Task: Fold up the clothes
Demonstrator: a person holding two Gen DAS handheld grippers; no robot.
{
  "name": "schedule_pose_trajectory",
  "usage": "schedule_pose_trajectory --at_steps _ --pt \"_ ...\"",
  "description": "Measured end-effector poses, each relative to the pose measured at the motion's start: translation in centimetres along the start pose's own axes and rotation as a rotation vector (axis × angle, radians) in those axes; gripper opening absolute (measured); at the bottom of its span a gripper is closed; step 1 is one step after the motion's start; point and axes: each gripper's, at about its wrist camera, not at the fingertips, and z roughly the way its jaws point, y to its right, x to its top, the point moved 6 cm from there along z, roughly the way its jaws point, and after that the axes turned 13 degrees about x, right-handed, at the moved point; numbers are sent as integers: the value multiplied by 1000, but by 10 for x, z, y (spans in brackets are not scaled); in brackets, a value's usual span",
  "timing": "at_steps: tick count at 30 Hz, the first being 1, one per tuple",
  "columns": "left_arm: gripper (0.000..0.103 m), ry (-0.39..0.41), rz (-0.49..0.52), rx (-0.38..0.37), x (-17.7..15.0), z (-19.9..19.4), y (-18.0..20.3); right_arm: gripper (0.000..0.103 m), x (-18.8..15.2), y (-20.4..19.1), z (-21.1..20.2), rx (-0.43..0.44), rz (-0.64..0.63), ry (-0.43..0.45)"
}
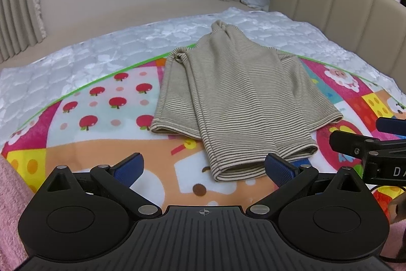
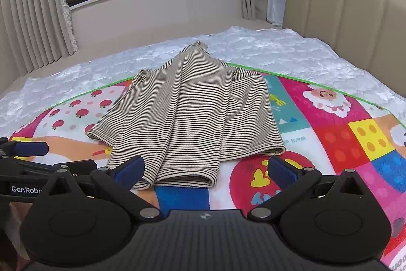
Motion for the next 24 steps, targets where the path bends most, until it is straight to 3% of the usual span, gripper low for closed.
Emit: schedule_pose_trajectory --at_steps 24 --pt "103 -2 3 1 -1 0 1 103 0 -1 1 4 1 1"
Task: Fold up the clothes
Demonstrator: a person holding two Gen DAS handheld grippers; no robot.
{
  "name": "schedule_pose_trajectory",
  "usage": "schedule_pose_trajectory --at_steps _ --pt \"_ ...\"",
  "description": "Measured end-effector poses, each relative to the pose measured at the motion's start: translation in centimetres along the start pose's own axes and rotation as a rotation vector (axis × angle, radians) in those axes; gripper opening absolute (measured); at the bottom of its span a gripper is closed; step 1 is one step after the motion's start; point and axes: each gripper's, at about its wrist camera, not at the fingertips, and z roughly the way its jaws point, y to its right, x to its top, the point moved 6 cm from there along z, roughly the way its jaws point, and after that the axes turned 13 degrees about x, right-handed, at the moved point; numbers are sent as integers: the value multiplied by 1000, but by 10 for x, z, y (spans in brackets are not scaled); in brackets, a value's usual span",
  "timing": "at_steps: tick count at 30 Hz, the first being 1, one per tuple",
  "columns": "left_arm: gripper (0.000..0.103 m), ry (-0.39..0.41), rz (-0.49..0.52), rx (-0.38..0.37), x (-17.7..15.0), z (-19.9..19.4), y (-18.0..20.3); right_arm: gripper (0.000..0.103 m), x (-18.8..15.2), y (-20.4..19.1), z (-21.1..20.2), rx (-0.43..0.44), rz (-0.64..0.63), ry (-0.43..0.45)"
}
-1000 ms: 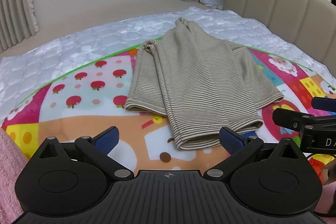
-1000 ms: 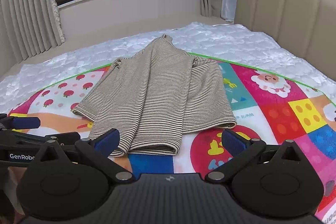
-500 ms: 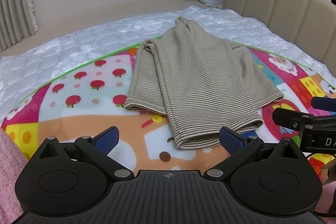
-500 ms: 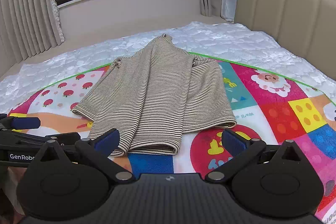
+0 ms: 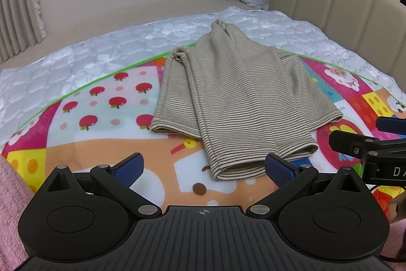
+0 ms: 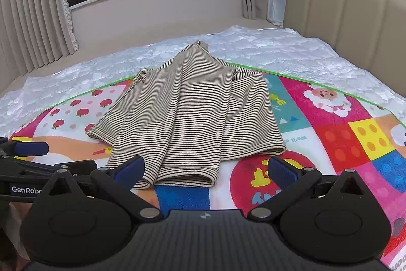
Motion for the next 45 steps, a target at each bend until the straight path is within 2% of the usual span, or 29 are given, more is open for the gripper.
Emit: schedule_pose_trajectory --at_steps 6,15,19,24,25,28,30,32,35,37,40,42,45 --pt "103 -10 -3 0 0 0 0 103 0 1 1 -3 7 -5" --pt "103 -1 -7 -25 11 -2 1 103 4 3 -9 -12 17 37" --pt "103 13 1 -71 34 1 9 103 21 7 -24 -13 1 127" --pt "103 10 -73 -126 80 23 9 103 65 14 -43 -52 -94 330" --pt "103 17 -101 -134 92 30 8 103 72 19 -38 -52 -81 327" --pt "103 54 -120 -153 127 56 17 103 77 43 21 121 146 95" --pt "103 86 -123 -139 150 78 24 103 74 53 47 123 214 78" --pt "103 114 -133 -120 169 100 29 103 78 57 58 42 170 127" --pt "103 71 -146 -185 163 124 21 103 92 59 63 -68 75 219" --pt "103 33 -152 -232 158 140 16 103 99 61 72 -106 54 240" --pt "103 -106 -147 -333 137 156 4 103 106 66 91 -89 109 252" --pt "103 -141 -180 -366 134 163 -2 103 109 65 107 -75 125 241" --pt "103 -168 -245 -403 140 177 -4 103 111 56 129 -45 83 203"
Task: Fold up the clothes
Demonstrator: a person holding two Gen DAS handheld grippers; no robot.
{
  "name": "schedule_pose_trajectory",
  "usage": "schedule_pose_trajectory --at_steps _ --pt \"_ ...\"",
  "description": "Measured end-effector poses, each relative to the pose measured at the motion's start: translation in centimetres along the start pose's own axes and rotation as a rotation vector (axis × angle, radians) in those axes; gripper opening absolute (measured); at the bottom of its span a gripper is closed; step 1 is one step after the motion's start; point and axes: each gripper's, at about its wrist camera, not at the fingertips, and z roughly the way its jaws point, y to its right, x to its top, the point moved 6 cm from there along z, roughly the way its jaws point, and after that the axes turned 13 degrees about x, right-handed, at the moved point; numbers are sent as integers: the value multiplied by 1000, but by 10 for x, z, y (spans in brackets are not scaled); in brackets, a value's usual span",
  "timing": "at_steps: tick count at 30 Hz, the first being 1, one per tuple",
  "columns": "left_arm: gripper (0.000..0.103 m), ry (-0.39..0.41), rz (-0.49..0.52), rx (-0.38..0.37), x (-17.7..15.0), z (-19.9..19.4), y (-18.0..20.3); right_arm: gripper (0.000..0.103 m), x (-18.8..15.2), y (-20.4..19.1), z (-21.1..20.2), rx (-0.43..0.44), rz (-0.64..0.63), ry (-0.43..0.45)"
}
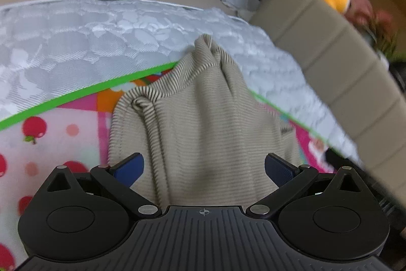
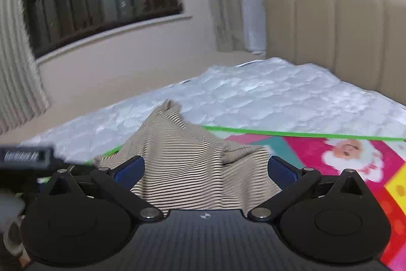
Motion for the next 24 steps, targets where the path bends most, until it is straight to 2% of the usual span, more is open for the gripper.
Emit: schedule_pose_trajectory --at_steps 5,9,13,20,21,22,23,24 --pt "102 -36 -30 -5 5 33 -7 103 -15 -6 25 82 5 -87" --pt "100 -64 -4 8 -2 44 -7 103 -42 4 42 72 15 -174" --pt "100 -68 28 3 -4 48 -6 103 -62 15 56 68 101 -254" --pt "98 -73 43 -20 -6 47 -9 103 -66 11 70 30 73 -362" --pt "94 -71 49 -17 -7 47 -9 100 -63 9 67 37 65 -363" --pt "90 -67 61 -10 -6 47 -9 86 -59 5 61 53 51 -358" --pt "80 -63 72 0 -7 46 -10 69 -56 -1 52 73 34 -352" --pt "65 -62 76 5 -7 45 -10 63 -53 -6 42 83 13 -347"
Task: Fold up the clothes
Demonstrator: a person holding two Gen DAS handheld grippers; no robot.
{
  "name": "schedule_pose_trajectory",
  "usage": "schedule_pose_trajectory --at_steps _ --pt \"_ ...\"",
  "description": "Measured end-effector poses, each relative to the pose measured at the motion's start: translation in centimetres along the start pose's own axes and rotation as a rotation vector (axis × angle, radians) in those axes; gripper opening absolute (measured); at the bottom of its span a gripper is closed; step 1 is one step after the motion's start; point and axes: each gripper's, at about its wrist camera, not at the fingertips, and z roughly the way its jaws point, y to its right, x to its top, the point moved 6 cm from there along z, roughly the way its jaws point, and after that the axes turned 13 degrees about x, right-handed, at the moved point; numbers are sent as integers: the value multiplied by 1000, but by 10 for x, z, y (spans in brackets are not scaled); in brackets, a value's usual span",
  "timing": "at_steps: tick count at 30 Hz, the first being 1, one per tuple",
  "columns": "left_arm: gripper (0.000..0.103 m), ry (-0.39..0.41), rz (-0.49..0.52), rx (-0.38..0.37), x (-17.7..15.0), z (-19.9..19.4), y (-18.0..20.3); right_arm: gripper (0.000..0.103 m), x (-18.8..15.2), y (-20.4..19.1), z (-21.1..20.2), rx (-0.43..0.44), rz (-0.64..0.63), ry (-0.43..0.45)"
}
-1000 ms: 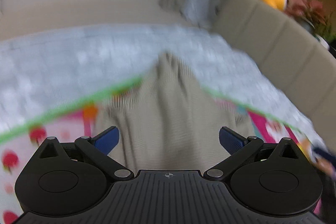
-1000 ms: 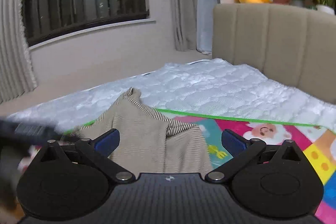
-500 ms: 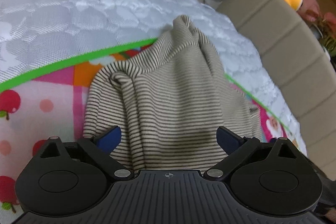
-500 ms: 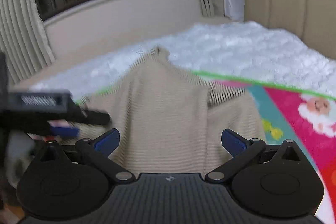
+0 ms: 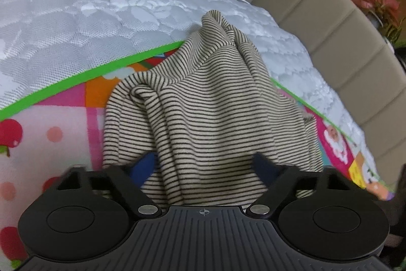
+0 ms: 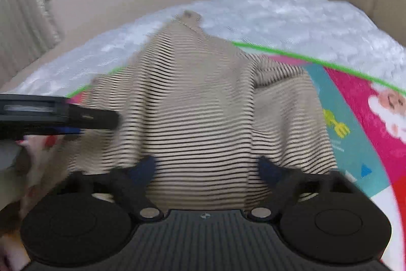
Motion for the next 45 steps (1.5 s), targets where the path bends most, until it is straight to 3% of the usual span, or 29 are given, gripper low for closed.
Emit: schedule_pose_trajectory --at_steps 2,5,9,14,15,16,17,18,21,26,29,32,36,39,40,43,45 --pt "50 -19 -8 -11 -2 0 -1 46 -3 -16 -24 -7 -59 4" --pt "37 -70 -50 -56 -7 -4 -2 44 -14 -43 -54 22 -147 -27" --pt "37 -114 -88 -146 -14 -21 1 44 -45 -69 -72 111 -118 -123" --pt "38 -28 -60 -117 -4 -45 0 48 -74 -81 -41 76 -60 -153" --pt "39 -6 -52 -109 -1 -50 -1 44 -74 -81 -33 77 -47 -150" --pt "41 17 -38 -105 1 -57 -2 25 -70 -83 -26 89 -34 -141" --pt "52 48 -18 -97 3 -65 -2 7 -64 -88 -24 108 -31 -124" --pt "66 80 0 -87 6 -74 -3 6 -55 -95 -23 131 -35 -104" --pt "86 203 30 -41 16 -102 -15 5 -14 -114 -41 194 -42 -19" --pt "96 338 -26 -45 38 -136 -49 4 68 -113 -73 187 -30 134" --pt "100 389 -47 -136 44 -152 -57 0 112 -106 -90 186 13 213" --pt "103 442 75 -247 36 -165 -39 0 141 -106 -99 182 3 262" --pt "103 483 383 -275 6 -164 9 0 148 -103 -90 139 -63 197" --pt "103 445 466 -146 -1 -138 20 4 114 -93 -71 74 -95 65" --pt "103 423 465 -94 1 -127 19 11 90 -87 -67 59 -90 9" --pt "103 330 330 62 17 -96 -4 40 23 -71 -56 60 -8 -115" --pt "103 318 277 134 24 -91 -17 43 -15 -64 -50 63 56 -169"
